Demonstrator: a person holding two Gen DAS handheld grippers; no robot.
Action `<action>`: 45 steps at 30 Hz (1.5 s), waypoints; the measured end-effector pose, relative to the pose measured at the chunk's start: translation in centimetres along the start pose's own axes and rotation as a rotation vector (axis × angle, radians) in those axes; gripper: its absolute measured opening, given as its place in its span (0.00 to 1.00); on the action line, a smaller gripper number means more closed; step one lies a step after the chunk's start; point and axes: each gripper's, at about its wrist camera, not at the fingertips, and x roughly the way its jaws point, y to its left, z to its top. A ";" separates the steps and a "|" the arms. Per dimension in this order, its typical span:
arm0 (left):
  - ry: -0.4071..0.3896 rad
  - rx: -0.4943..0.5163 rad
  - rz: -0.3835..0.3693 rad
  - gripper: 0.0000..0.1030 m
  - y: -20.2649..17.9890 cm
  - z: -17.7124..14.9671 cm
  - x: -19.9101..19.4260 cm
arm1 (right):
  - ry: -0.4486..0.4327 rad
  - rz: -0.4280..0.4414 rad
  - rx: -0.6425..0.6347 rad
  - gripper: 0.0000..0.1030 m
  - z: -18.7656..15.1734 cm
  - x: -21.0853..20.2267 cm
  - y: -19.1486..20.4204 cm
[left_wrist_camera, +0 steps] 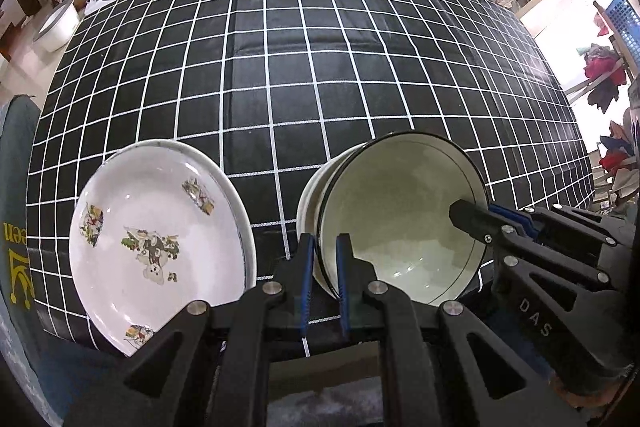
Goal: Organize plates and bowls
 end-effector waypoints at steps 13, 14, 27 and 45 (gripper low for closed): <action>0.014 -0.002 0.005 0.09 0.1 -0.4 1.2 | 0.033 0.000 -0.008 0.12 0.1 0.8 0.2; 0.016 -0.002 0.005 0.09 0.1 -0.4 1.2 | 0.034 0.003 -0.002 0.12 0.1 0.9 0.2; -0.035 0.017 -0.032 0.37 -0.4 -0.1 -0.4 | -0.035 -0.026 -0.011 0.71 0.4 -1.6 -0.6; -0.053 0.051 -0.125 0.78 1.4 -0.5 0.0 | -0.042 0.010 0.042 0.87 -0.8 -0.9 -2.3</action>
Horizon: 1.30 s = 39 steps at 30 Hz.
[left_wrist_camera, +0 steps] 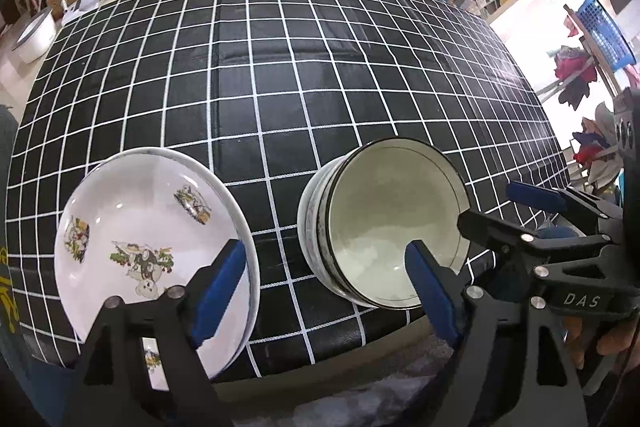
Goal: Organize plates and bowls
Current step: 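Grasp the rim of the nested bowl stack with the left gripper while the right gripper grasps it too, then lift the nested bowls and carry them over the cartoon-print plate stack with both grippers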
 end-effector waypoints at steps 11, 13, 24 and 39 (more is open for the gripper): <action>0.044 0.029 -0.120 0.78 1.0 0.3 3.0 | 0.077 0.081 0.138 0.87 0.0 3.1 -1.3; 0.046 0.052 -0.143 0.78 1.0 0.1 3.2 | 0.074 0.093 0.161 0.87 -0.1 3.3 -1.6; 0.069 0.101 -0.149 0.62 0.8 -0.1 5.1 | 0.067 0.073 0.199 0.71 -0.4 4.0 -2.1; 0.118 0.065 -0.144 0.49 2.0 -0.1 6.0 | 0.129 0.258 0.327 0.54 -1.8 5.0 -4.8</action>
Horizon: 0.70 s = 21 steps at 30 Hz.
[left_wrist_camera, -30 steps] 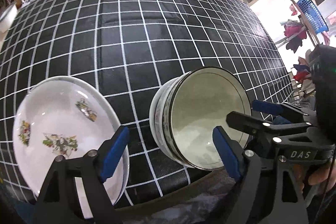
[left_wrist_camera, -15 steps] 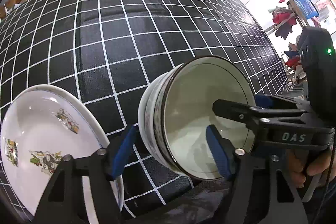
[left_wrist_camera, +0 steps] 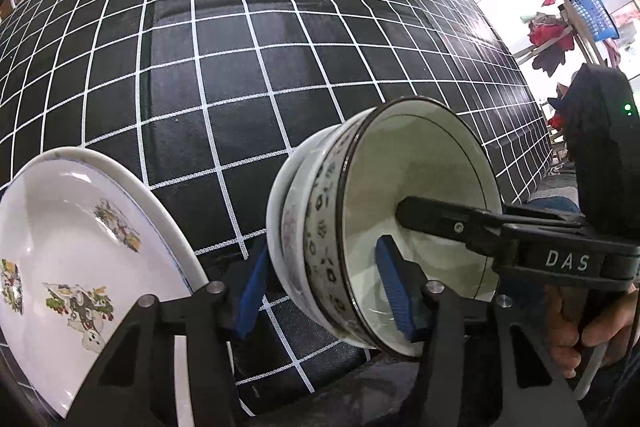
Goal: Organize plates and bowls
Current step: 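Lift the nested bowls and carry them over the cartoon-print plate stack with both grippers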
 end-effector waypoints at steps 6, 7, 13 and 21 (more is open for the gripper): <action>-0.001 -0.001 0.015 0.49 -0.4 0.0 0.0 | 0.015 0.063 0.026 0.50 -0.9 -0.1 -0.2; -0.001 -0.001 0.017 0.49 -0.5 -0.1 0.0 | 0.012 0.054 0.024 0.50 -1.0 -0.1 0.0; 0.000 -0.007 0.053 0.47 -1.3 -0.2 0.0 | 0.008 0.006 0.045 0.48 -1.0 -0.3 0.8; -0.023 -0.017 0.095 0.44 -2.8 0.3 -0.9 | 0.001 -0.008 0.044 0.45 -0.4 0.0 3.3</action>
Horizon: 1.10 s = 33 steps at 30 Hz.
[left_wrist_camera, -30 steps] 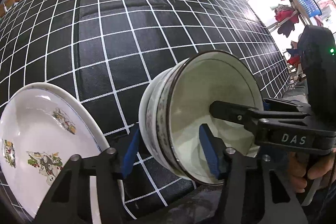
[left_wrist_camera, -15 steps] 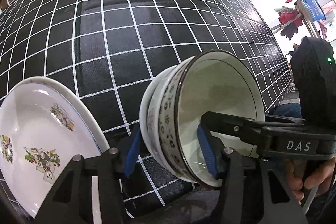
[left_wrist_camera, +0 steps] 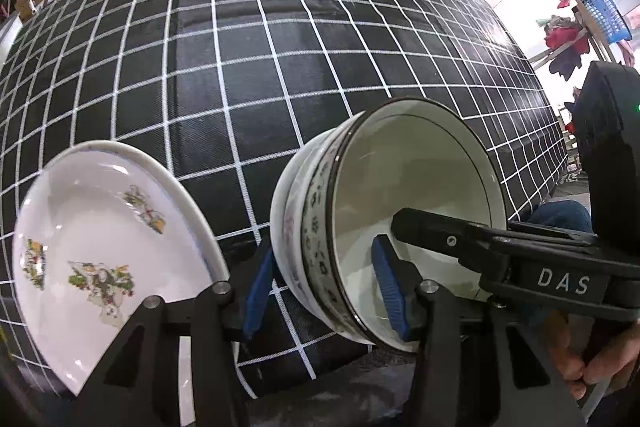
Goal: Organize plates and bowls
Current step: 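Lift the nested bowls and carry them over the cartoon-print plate stack with both grippers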
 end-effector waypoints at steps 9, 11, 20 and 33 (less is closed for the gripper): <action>-0.088 -0.024 0.034 0.43 0.9 0.2 -4.5 | -0.039 0.011 -0.086 0.42 0.1 -1.7 4.0; -0.102 -0.025 0.056 0.42 1.3 0.1 -5.8 | -0.047 0.016 -0.112 0.41 0.1 -1.8 5.4; -0.161 -0.121 0.107 0.41 6.1 -1.3 -9.7 | -0.038 0.038 -0.217 0.39 0.1 -0.3 11.8; -0.147 -0.239 0.143 0.41 13.4 -4.4 -10.7 | 0.082 0.059 -0.291 0.37 -0.8 5.3 16.6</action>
